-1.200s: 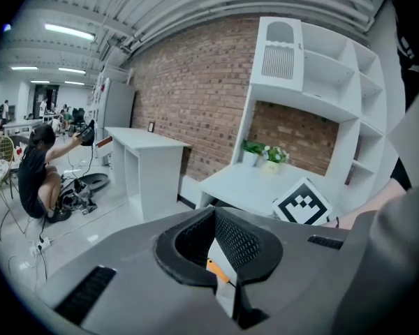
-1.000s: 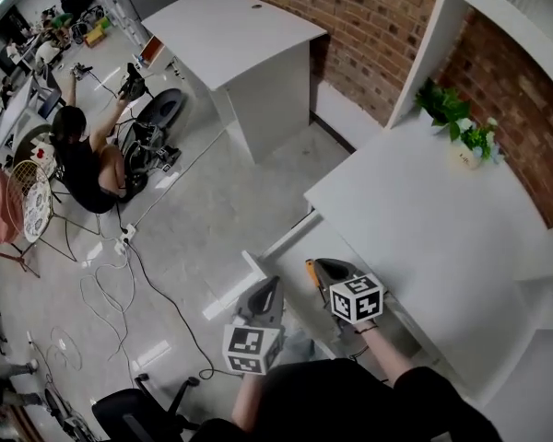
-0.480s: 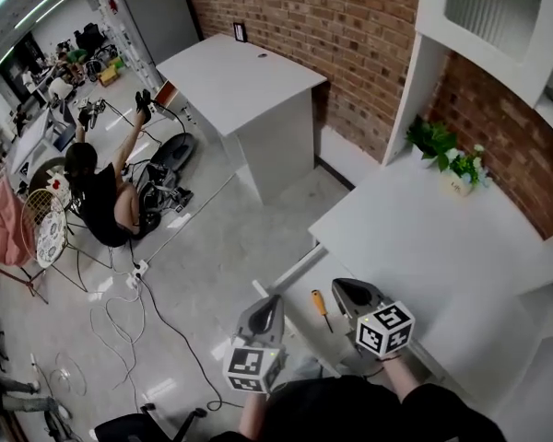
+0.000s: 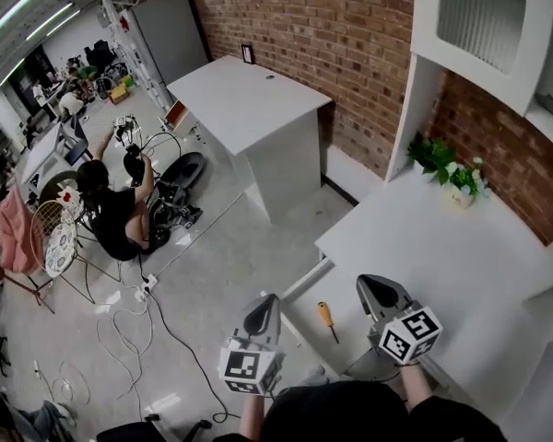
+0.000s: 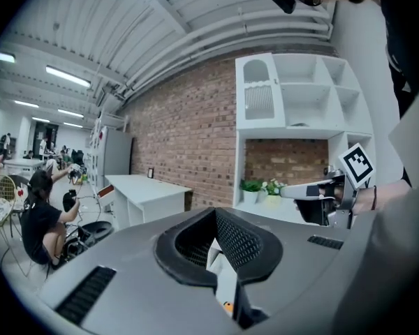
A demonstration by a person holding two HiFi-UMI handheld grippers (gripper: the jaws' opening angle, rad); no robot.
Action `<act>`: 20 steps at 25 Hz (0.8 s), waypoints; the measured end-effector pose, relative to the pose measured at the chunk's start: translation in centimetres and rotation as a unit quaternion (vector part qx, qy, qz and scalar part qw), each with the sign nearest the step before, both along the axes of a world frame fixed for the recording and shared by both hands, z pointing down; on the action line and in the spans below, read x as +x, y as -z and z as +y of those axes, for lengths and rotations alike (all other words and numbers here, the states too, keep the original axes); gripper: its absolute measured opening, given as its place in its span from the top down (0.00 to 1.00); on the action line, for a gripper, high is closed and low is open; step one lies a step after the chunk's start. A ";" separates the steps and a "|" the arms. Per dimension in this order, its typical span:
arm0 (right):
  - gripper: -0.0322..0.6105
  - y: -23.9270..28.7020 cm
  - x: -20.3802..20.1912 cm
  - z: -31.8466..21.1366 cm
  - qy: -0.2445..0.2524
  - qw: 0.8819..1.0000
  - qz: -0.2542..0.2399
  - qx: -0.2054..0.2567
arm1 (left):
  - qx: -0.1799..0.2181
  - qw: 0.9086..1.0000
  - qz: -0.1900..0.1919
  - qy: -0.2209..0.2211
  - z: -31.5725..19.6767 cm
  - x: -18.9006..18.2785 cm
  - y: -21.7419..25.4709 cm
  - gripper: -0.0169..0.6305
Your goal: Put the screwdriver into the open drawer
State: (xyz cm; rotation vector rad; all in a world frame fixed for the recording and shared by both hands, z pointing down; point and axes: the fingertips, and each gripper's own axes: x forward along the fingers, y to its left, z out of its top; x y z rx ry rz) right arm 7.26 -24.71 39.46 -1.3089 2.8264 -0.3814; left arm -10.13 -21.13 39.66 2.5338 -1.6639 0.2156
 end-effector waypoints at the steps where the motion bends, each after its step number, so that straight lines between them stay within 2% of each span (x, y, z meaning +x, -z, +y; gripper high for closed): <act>1: 0.93 0.4 0.3 0.0 -0.004 1.000 -0.002 0.005 | 0.005 1.000 -0.001 0.002 0.0 -0.2 0.4 0.96; 10: 0.93 4.1 2.7 -0.1 -0.038 0.998 -0.014 0.054 | 0.039 0.999 -0.002 0.018 0.0 -2.1 2.6 0.96; 20: 0.93 4.2 5.1 -0.3 -0.072 0.995 -0.010 0.061 | 0.052 0.998 -0.011 0.023 0.0 -2.6 3.2 0.96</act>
